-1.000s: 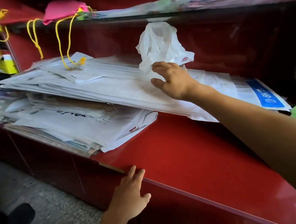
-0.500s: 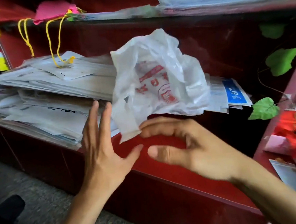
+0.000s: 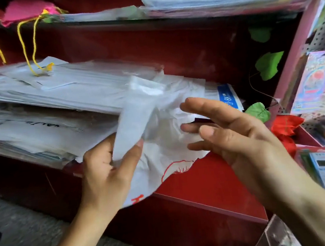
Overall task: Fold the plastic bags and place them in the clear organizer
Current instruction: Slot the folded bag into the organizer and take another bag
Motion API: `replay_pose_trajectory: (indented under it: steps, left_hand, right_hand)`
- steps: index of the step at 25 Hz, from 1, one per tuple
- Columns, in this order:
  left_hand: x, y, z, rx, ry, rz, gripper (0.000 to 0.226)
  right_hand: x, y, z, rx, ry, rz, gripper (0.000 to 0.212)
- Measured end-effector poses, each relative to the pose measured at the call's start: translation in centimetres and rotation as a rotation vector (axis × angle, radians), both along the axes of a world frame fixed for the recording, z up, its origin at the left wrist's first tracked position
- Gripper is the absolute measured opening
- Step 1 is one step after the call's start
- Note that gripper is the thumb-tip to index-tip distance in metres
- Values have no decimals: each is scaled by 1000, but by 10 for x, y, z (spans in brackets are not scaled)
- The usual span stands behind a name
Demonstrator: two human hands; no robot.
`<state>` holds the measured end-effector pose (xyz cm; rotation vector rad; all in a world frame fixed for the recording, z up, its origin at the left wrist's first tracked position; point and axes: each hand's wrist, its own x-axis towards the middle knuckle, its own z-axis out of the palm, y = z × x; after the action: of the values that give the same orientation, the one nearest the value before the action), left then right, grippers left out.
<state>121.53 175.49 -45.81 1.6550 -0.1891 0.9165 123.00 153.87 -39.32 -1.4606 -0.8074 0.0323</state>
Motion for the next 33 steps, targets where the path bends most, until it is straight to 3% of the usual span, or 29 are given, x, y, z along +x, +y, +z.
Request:
replay_pose_trajectory:
  steps: [2,6,9,10,11,14,17,20,22,26,28,31,33]
  left_hand:
    - [5,-5,2,-110,206,-89,33]
    - [12,-4,2,-263,558,-215,19]
    - [21,5,-13,-276,696,-245,17]
    - [24,10,-20,-268,731,-244,19]
    - [28,12,-27,-273,779,-278,24]
    - [36,20,-42,-334,948,-453,69]
    - [41,32,-52,-489,960,-591,77]
    - [35,40,-60,-193,1015,-693,66]
    - [33,39,-66,-87,1021,-596,43]
    - [40,27,-72,-307,882,-385,34]
    - [46,26,-70,-464,803,-261,30]
    - [48,31,-65,-536,690,-216,41]
    - [44,34,-65,-513,650,-258,46]
  right_hand:
    - [12,-4,-24,-127,-13,-107,54]
    - [34,-11,-76,-389,47,-45,64]
    - [55,-21,-92,-542,91,47,34]
    - [60,-23,-97,-527,141,77,21]
    - [65,-25,-103,-482,202,64,23]
    - [71,-23,-116,-264,421,-141,28]
    - [76,-28,-124,-14,647,-313,27]
    - [78,-38,-130,60,720,-500,20]
    - [80,-44,-139,69,758,-573,20]
    - [79,-55,-145,3,647,-576,16]
    - [73,-63,-143,-106,551,-331,20]
    - [61,-77,-134,-593,580,130,40]
    - [66,-84,-134,-804,598,105,62]
